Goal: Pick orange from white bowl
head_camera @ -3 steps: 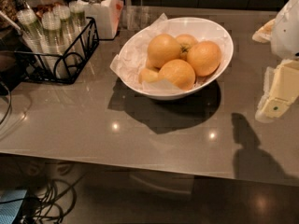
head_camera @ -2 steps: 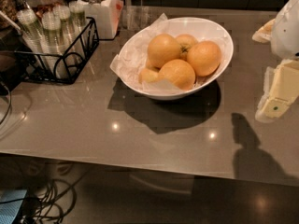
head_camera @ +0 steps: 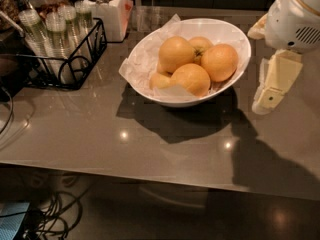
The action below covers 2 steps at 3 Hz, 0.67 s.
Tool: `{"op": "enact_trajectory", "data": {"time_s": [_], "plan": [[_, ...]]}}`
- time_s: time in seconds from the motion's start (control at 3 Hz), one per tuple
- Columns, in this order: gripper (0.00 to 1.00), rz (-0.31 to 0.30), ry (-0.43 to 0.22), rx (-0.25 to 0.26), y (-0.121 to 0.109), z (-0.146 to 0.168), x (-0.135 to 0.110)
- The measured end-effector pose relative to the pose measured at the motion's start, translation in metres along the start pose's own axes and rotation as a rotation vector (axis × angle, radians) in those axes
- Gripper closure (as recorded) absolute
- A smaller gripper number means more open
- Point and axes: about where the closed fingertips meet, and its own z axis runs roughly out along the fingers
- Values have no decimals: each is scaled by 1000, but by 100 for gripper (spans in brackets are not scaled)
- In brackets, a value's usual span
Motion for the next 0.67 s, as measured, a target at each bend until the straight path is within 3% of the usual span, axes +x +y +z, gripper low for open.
{"op": "enact_trajectory", "data": {"time_s": [0.33,0.67], "plan": [[0,-24,-68,-23,-21,12,-30],[0,-20,-69,-20,-22,13,-31]]}}
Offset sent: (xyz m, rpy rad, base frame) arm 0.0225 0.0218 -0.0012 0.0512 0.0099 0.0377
